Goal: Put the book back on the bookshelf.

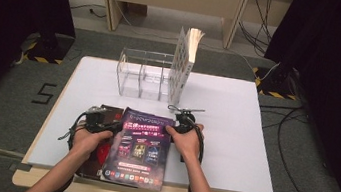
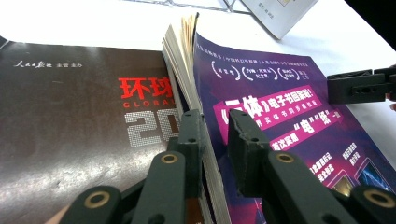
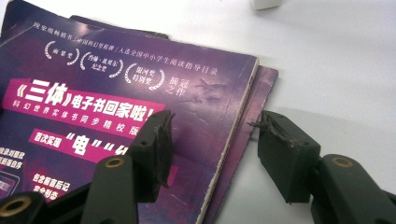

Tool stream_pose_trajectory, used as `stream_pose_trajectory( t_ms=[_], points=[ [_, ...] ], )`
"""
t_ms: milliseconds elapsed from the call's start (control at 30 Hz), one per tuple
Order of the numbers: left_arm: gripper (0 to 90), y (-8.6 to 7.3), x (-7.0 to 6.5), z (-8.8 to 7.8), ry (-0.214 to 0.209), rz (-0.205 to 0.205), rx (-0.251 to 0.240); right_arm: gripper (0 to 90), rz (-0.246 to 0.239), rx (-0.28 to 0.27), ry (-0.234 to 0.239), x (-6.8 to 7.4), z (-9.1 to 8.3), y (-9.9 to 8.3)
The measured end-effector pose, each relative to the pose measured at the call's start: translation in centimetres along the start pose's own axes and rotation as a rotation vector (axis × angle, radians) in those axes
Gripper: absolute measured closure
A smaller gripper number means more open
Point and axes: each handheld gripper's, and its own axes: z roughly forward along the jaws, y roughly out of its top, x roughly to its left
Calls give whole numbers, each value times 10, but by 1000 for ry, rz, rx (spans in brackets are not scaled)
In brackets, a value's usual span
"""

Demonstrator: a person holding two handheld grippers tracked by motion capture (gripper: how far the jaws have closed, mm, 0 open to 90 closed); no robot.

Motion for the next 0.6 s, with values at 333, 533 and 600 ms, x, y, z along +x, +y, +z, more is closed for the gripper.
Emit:
stream_pose_trajectory(
  t_ms=[333,533,600],
  points=[
    [752,-1,-6,4,-22,18,5,448,8,16,4,-2,-1,1],
    [752,-3,-6,5,-22,22,4,447,12,20,7,-3,-3,-1],
    [752,-3,-7,5,-15,33,3,445,8,19,4,-2,-3,-1]
  ],
)
